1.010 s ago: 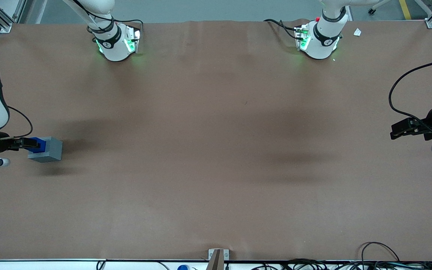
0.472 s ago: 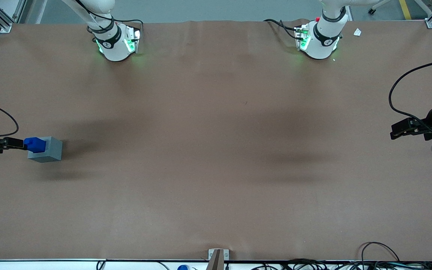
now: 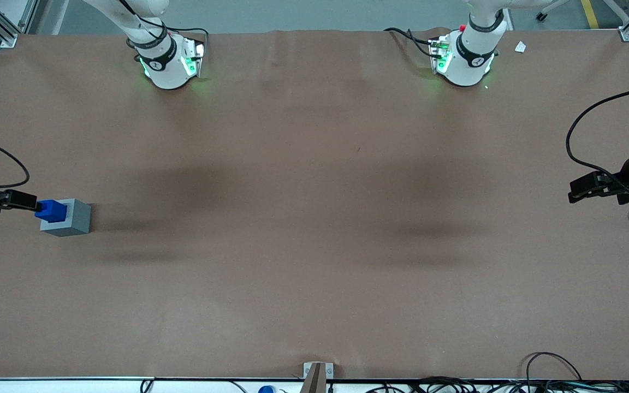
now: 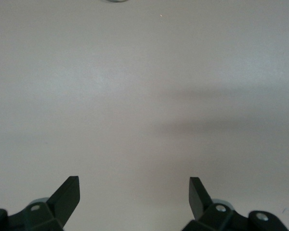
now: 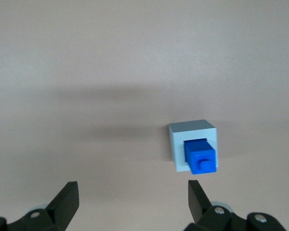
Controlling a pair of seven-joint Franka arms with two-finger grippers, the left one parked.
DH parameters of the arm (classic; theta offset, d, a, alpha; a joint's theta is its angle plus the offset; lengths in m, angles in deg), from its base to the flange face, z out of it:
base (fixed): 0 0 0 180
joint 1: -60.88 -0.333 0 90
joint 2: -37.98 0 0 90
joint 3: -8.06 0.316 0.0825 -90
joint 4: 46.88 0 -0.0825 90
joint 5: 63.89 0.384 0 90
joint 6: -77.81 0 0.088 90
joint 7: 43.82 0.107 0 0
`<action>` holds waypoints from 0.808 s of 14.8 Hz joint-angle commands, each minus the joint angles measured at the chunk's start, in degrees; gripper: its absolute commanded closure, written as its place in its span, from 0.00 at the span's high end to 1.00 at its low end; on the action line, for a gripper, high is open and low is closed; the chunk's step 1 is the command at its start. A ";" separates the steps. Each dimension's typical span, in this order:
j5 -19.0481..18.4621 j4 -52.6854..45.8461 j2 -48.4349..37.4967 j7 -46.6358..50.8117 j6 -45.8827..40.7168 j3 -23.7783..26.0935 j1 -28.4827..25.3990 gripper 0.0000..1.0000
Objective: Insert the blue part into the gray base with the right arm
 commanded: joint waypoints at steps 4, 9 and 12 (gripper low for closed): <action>-0.70 -1.74 -5.89 5.47 -6.17 -0.27 -3.29 1.00; 0.00 -2.35 -8.62 8.64 -8.20 -0.09 -4.61 1.00; 0.26 -2.62 -8.89 8.81 -10.48 -0.09 -4.61 1.00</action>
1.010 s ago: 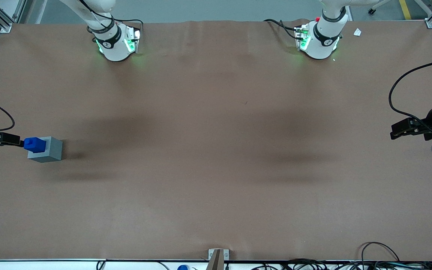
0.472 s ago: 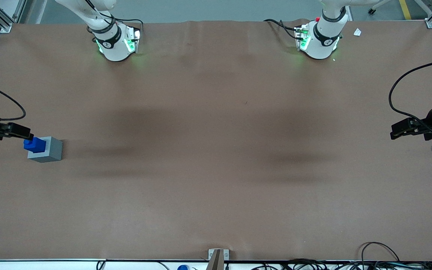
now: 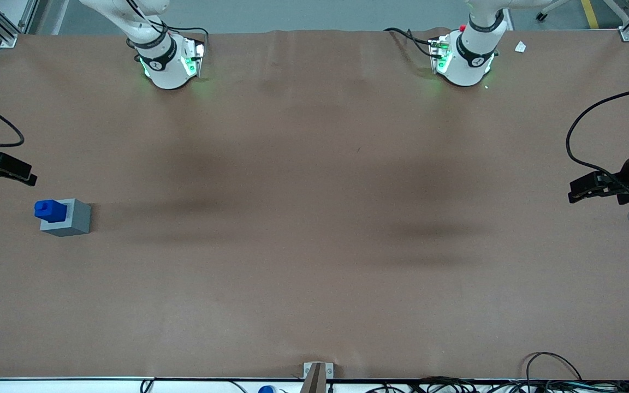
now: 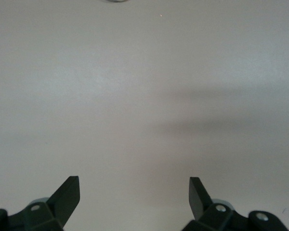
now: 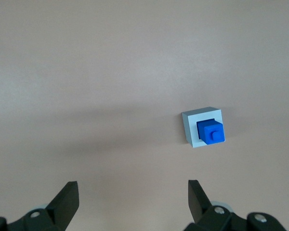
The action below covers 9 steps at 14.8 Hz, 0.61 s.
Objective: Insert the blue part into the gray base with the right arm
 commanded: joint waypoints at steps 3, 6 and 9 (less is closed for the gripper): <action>0.30 1.69 -2.34 2.30 -1.98 -0.16 -0.69 1.00; 2.14 1.61 -2.34 2.04 -1.98 -0.42 -0.96 1.00; 2.23 1.61 -2.16 0.38 -1.55 -0.42 -0.96 1.00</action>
